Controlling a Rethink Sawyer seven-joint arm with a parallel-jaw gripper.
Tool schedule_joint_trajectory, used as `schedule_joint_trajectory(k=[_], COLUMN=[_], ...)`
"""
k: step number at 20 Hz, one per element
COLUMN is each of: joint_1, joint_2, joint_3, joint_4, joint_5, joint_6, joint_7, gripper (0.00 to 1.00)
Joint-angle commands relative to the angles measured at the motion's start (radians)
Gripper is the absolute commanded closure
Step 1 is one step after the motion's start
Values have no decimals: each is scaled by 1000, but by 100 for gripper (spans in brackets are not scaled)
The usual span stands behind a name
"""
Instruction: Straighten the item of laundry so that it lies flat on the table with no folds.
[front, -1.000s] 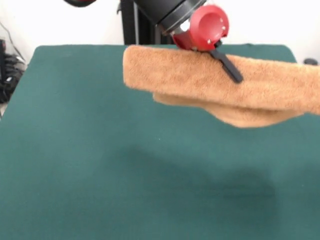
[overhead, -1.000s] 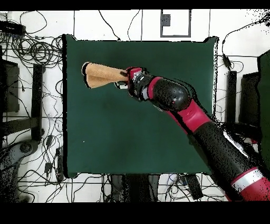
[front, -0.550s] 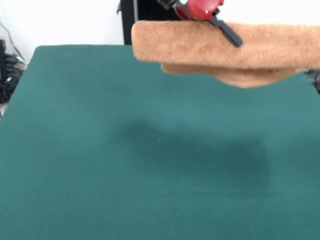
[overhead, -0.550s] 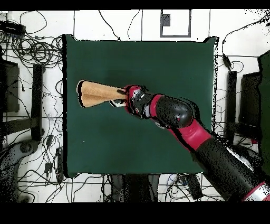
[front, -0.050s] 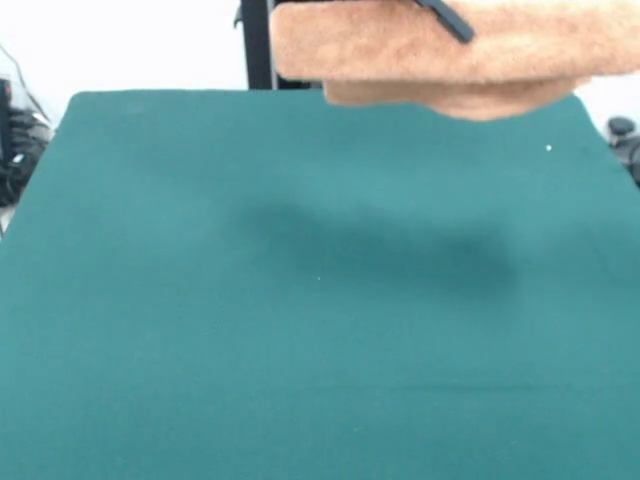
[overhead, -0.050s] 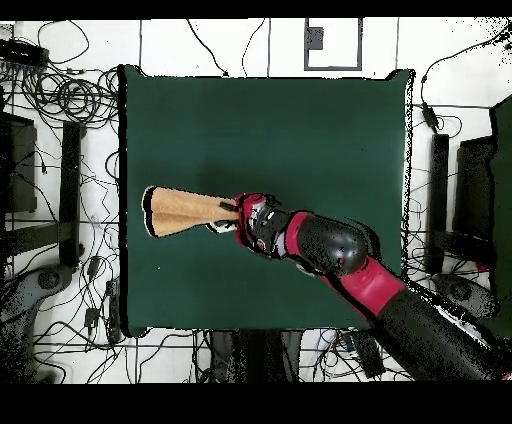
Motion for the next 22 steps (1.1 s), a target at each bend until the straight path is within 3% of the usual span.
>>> schedule_joint_trajectory(k=[1,5,10,12,21,22], joint_1=[-25,-52,-85,-113,-252,-264], joint_2=[-38,-120,-161,-141,-128,-137], joint_3=[104,58,-134,-143,-75,-57], joint_4=[179,202,51,29,135,147], joint_5=[38,-15,-204,-265,-415,-426], joint_6=[-42,11,210,225,231,217], joint_7=[227,145,-103,-136,-109,-69], gripper=[100,100,100,100,100,0])
